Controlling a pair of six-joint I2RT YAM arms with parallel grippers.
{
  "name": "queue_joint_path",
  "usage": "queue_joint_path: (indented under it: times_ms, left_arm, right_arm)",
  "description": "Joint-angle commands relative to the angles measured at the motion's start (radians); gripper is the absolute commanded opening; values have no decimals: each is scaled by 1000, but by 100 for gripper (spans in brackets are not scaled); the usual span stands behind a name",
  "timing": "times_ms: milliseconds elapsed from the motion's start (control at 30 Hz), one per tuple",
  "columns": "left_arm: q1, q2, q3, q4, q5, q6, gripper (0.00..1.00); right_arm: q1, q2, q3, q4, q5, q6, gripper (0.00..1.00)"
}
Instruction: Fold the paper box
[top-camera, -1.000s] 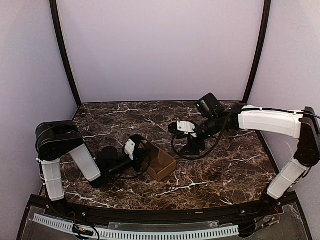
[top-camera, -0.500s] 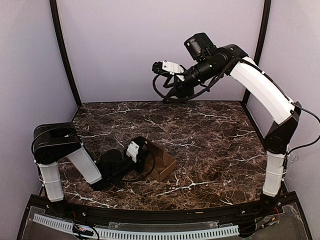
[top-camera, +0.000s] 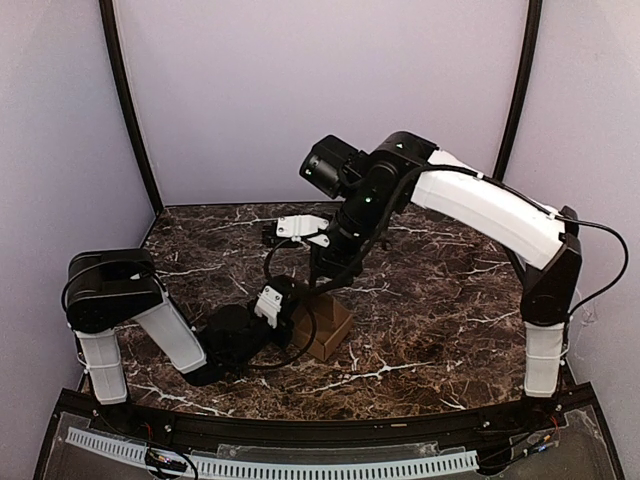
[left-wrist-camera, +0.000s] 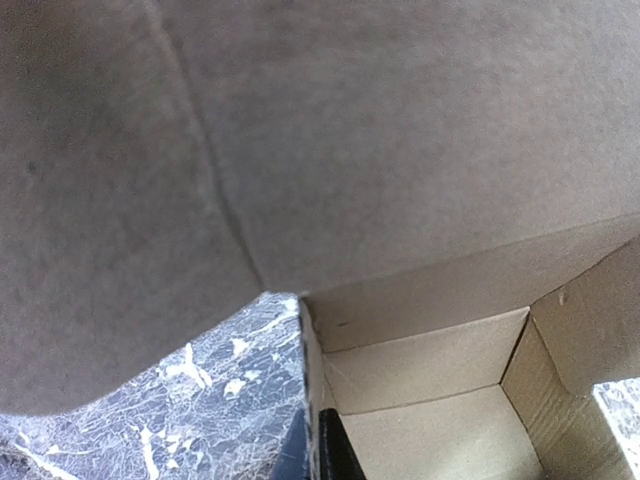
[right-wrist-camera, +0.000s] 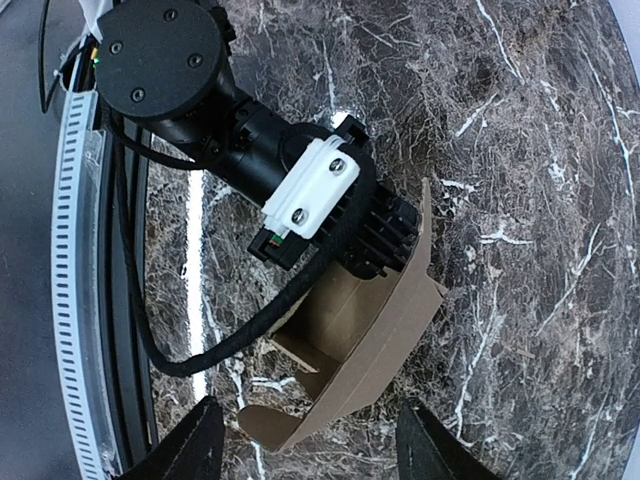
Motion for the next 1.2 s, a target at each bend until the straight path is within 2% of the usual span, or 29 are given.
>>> queue_joint_path:
  times_ms: [0,200,400,733,833,900,933,1000,1067,1167]
  left_arm:
    - [-17,8,-14,1,-38,13,1]
    - [-24,24,-28,39,-49,12,1]
    - [-26,26,-31,63,-55,14,1]
    - [-29,42,-48,121,-59,2,1]
    - [-33,40,-59,140,-62,-1,1]
    - [-41,32,-73,151,-65,-6,9]
    - [-45,25,-91,159,-72,-9,20]
    - [-64,-8,-124,163,-91,-15,34]
    - [-91,-55,-164,161,-118,-12,43]
    - [-145,-151,-218,135,-148,-8,51]
  right_arm:
    - [44,8,-32,39,146,55,51]
    - [77,21,-57,63,266,67,43]
    - [109,28,-89,68,305,69,37]
    - [155,52,-126,92,408,61,0]
    - [167,54,-145,103,448,52,0]
    - [172,57,-148,105,461,46,0]
    - [173,56,-151,106,470,41,0]
    - [177,56,-160,109,481,34,0]
    - [178,53,-174,114,495,27,0]
    - [179,52,-172,122,512,15,0]
